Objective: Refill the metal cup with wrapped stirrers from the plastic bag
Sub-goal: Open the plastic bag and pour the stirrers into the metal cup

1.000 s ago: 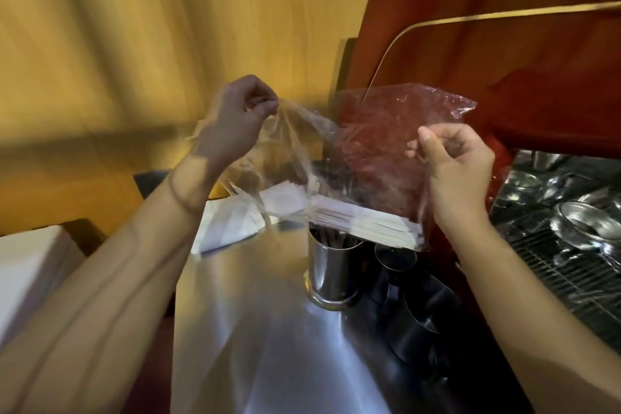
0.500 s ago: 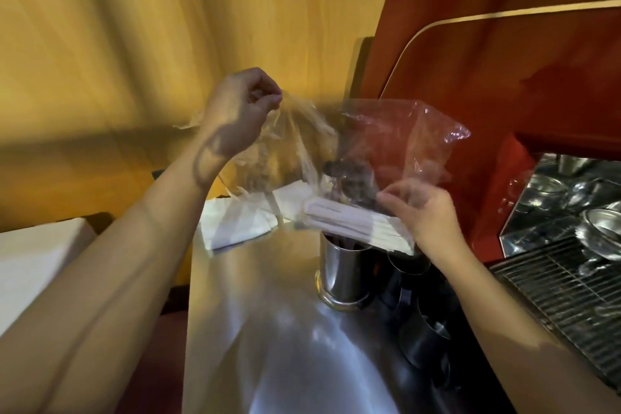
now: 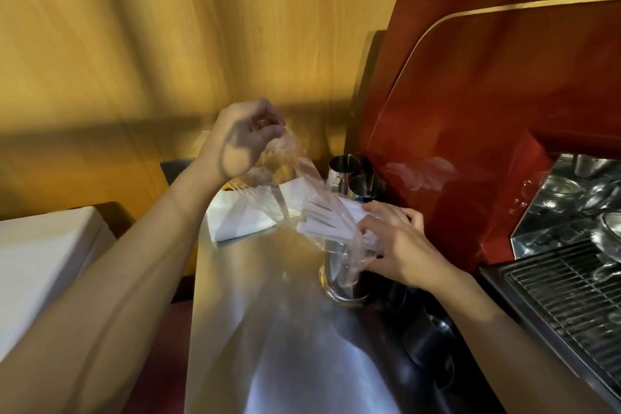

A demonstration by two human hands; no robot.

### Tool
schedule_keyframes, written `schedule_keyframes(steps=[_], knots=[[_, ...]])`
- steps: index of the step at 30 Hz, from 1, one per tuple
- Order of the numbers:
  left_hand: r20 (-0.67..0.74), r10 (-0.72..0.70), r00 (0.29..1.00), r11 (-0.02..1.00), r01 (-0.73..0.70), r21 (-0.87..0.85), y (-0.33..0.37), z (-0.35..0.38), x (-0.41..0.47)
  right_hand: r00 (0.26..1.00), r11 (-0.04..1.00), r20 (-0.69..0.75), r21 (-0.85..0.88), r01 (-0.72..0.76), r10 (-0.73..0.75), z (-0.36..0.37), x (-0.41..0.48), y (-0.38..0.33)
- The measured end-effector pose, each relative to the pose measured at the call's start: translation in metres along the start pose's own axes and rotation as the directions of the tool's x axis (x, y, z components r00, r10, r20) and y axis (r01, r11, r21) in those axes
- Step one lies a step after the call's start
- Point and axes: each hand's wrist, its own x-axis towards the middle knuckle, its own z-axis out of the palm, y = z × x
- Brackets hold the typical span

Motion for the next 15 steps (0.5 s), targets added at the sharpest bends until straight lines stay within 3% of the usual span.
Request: schedule_keyframes(steps=[3,4,6,7,8,10,13,15], knots=[[-0.004,-0.016,1.0,0.999,0.016,-0.032,-0.001,-0.004,-0.001,0.981,0.959,0.186,0.266,-0.096,0.047,-0.016,0.002,-0.004],[-0.003,-0.026,1.0,0.999,0.026,-0.039,-0.003,-0.005,-0.001,0.975,0.892,0.207,0.421,-0.164,0.082,-0.02,0.002,-0.006],[-0.011,-0.041,0.999,0.998,0.04,-0.041,-0.004,-0.006,-0.002,0.966,0.655,0.107,0.717,-0.239,0.236,-0.024,0.007,-0.006],[-0.018,-0.045,0.999,0.998,0.044,-0.043,-0.005,-0.006,-0.002,0.933,0.584,0.046,0.768,-0.261,0.357,-0.024,0.011,-0.003],[-0.023,-0.048,0.999,0.998,0.047,-0.043,-0.005,-0.006,-0.003,0.885,0.565,0.024,0.761,-0.317,0.464,-0.023,0.016,0.001],[-0.023,-0.05,0.998,0.998,0.049,-0.038,-0.004,-0.006,-0.002,0.798,0.517,0.12,0.703,-0.488,0.59,-0.019,0.023,0.01],[-0.021,-0.028,0.999,1.0,0.028,-0.01,-0.003,-0.009,0.001,0.716,0.391,0.287,0.681,-0.62,0.636,-0.01,0.027,0.023],[-0.026,-0.026,0.999,1.0,0.025,-0.014,-0.001,-0.011,0.003,0.713,0.383,0.303,0.678,-0.628,0.632,-0.007,0.026,0.024]])
